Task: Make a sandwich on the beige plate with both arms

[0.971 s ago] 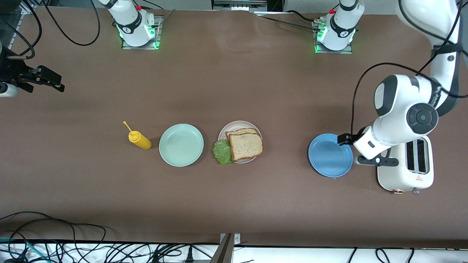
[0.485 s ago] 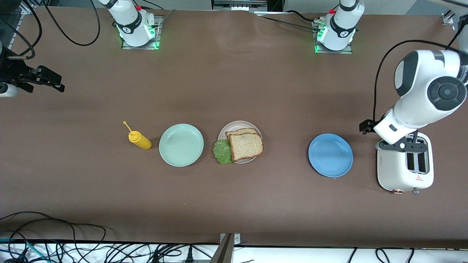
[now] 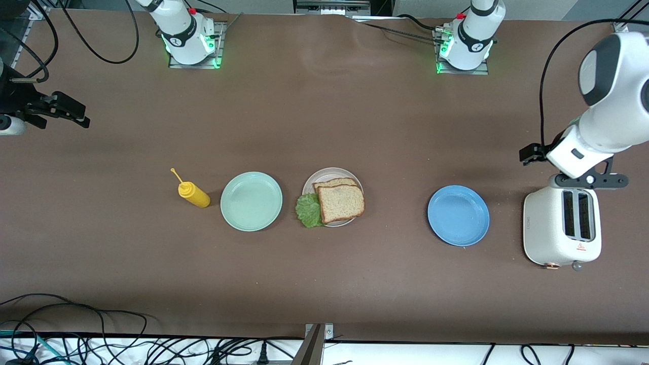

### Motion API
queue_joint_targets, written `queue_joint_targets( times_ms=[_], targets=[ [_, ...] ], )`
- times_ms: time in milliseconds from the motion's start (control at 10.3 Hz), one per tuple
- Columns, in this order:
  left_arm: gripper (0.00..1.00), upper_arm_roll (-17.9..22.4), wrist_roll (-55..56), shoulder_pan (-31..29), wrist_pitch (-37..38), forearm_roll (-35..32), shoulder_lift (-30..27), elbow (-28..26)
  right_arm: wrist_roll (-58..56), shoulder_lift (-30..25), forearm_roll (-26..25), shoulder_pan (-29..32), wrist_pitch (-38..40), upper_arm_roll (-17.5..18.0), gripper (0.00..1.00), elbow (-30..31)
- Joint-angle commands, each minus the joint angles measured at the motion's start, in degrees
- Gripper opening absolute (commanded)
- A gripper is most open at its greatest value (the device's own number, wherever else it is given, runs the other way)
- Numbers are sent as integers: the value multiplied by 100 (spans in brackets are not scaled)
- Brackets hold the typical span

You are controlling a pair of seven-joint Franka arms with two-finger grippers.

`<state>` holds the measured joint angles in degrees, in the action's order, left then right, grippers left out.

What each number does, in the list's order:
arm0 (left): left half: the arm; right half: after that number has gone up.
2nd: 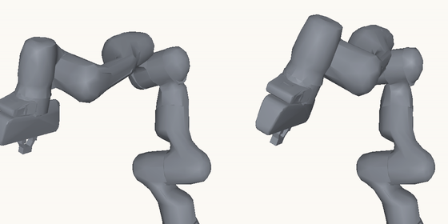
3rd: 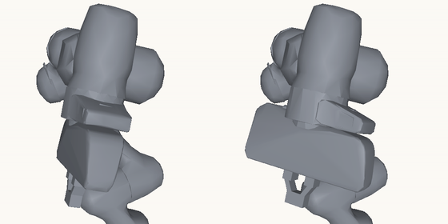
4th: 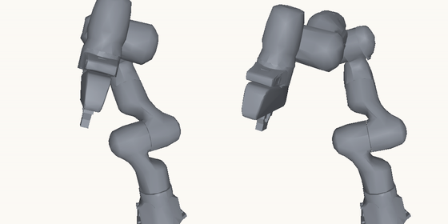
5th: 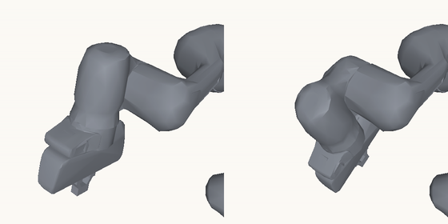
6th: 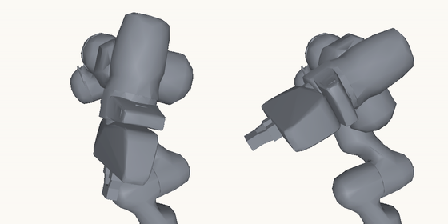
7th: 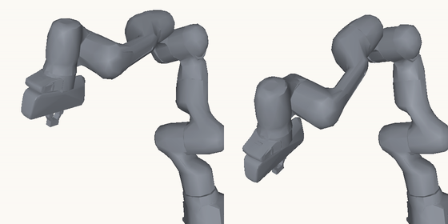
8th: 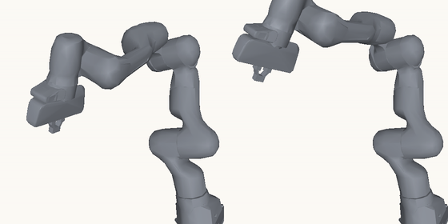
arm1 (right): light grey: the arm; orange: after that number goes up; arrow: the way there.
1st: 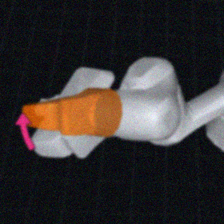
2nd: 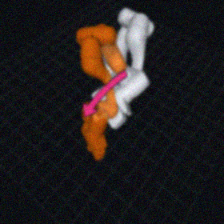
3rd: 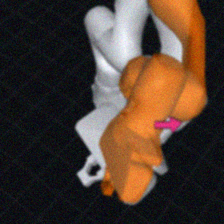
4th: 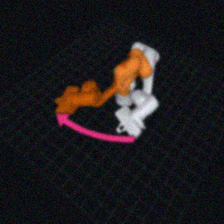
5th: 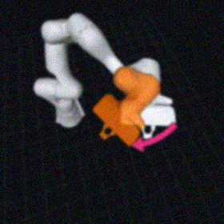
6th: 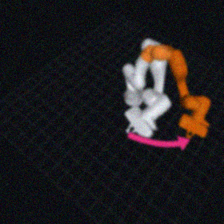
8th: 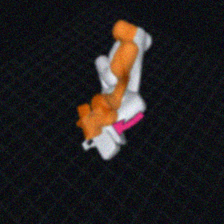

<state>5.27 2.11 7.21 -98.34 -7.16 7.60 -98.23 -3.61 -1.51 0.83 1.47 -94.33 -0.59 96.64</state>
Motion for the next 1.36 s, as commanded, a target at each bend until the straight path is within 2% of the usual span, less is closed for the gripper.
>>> queue_joint_targets(
  times_ms=[0,194,582,971,1262],
  targets=[
    [100,-79,8,-158,227,285,-319,32,36,36,93,46,99,41,100,-137],
    [100,-79,17,-158,446,486,-399,285,80,36,93,46,99,50,100,-146],
    [100,-87,26,-97,1334,697,-399,893,54,36,93,46,99,50,100,-146],
    [100,-429,17,-271,1748,751,-373,1131,45,36,93,46,108,50,100,-146],
    [100,-465,9,-325,2064,751,-136,1525,36,36,93,46,125,50,100,-146]
  ],
)
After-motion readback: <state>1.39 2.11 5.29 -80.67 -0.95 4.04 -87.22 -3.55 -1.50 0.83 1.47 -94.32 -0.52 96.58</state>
